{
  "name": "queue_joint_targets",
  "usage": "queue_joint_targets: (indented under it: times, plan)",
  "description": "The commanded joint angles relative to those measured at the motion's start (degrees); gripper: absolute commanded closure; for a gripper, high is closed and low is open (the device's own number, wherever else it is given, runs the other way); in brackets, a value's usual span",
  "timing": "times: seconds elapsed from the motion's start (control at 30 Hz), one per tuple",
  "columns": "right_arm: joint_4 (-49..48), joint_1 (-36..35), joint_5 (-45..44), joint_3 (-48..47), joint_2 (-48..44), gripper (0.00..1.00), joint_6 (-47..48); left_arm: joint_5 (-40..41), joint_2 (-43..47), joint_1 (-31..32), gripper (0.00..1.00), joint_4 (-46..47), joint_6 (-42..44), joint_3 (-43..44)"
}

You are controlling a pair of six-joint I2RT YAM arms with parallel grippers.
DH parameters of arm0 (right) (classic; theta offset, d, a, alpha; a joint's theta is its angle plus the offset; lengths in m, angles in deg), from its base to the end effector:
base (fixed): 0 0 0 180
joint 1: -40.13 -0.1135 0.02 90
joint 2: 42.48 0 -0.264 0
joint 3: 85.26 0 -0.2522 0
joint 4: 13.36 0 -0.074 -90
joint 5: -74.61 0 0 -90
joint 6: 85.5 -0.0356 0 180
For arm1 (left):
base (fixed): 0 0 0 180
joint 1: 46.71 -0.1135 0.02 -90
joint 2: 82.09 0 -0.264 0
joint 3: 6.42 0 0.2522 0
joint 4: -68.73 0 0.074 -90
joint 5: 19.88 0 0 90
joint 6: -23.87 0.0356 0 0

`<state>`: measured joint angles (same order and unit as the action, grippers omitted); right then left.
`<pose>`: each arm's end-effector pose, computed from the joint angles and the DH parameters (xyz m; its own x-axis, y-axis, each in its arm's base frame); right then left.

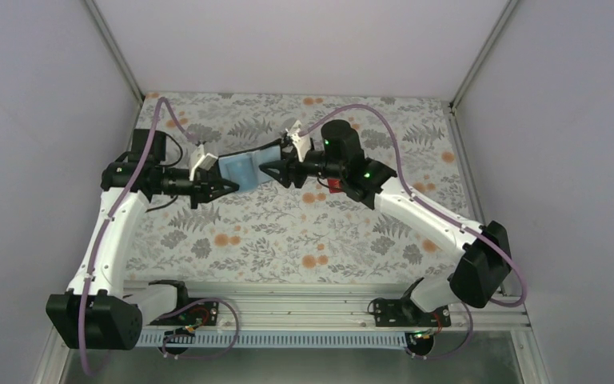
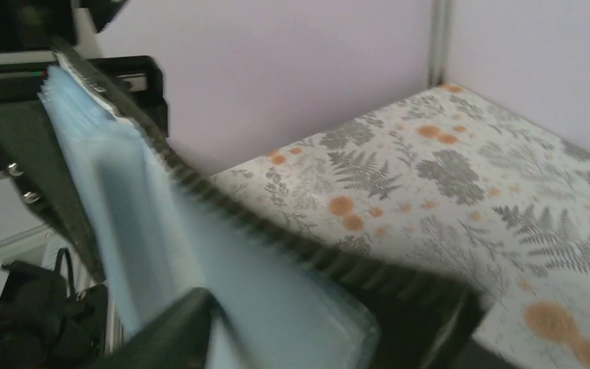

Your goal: Take the credit cards out of the card holder

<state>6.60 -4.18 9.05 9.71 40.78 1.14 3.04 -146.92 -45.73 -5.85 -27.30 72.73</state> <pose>0.2346 0.2496 0.3502 -0.2768 -0.1956 -0.9408 -0.9025 0.3890 0.1846 0.1951 -0.0361 0.3385 -0.3857 0.2508 -0.8879 0.9054 0.2879 -0.3120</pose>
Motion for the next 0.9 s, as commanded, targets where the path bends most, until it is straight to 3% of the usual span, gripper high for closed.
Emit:
queue_joint_targets:
  times: [0.0, 0.07, 0.17, 0.27, 0.3, 0.37, 0.43, 0.57, 0.87]
  plan:
    - [-1.5, -0.3, 12.4, -0.7, -1.1, 0.67, 3.9, -5.6, 1.3, -0.1, 0.97, -1.5, 4.7, 1.9]
    - [-1.4, -0.2, 15.1, -0.7, -1.3, 0.93, 4.6, -5.5, 1.3, -0.1, 0.92, -1.3, 4.5, 2.0]
    - [-1.2, 0.3, 17.3, 0.2, -2.3, 0.96, 5.4, -5.7, 1.3, -0.1, 0.86, -1.4, 4.6, 2.1]
    - [0.1, 0.6, 17.7, 0.6, -3.9, 0.96, 7.0, -6.4, 1.3, -0.1, 0.90, -2.6, 6.3, 2.1]
    - [1.1, 0.7, 17.3, 0.4, -4.2, 0.92, 7.8, -7.1, 1.3, -0.1, 0.96, -3.6, 7.6, 2.2]
    - [3.5, 0.8, 13.4, -0.5, -4.7, 0.66, 8.1, -8.0, 1.3, -0.1, 0.97, -5.4, 10.0, 2.8]
    - [5.1, 1.3, 7.9, -0.8, -6.2, 0.57, 7.4, -7.5, 1.3, -0.2, 0.98, -4.6, 8.5, 3.3]
    - [4.5, 2.5, 3.2, 0.2, -11.6, 0.52, 6.2, -1.0, 1.3, -0.2, 0.98, 3.5, -1.8, 1.7]
    - [3.5, 1.8, 13.4, 1.8, -14.6, 0.49, 6.8, 4.5, 0.9, -0.1, 0.98, 8.7, -7.1, -0.7]
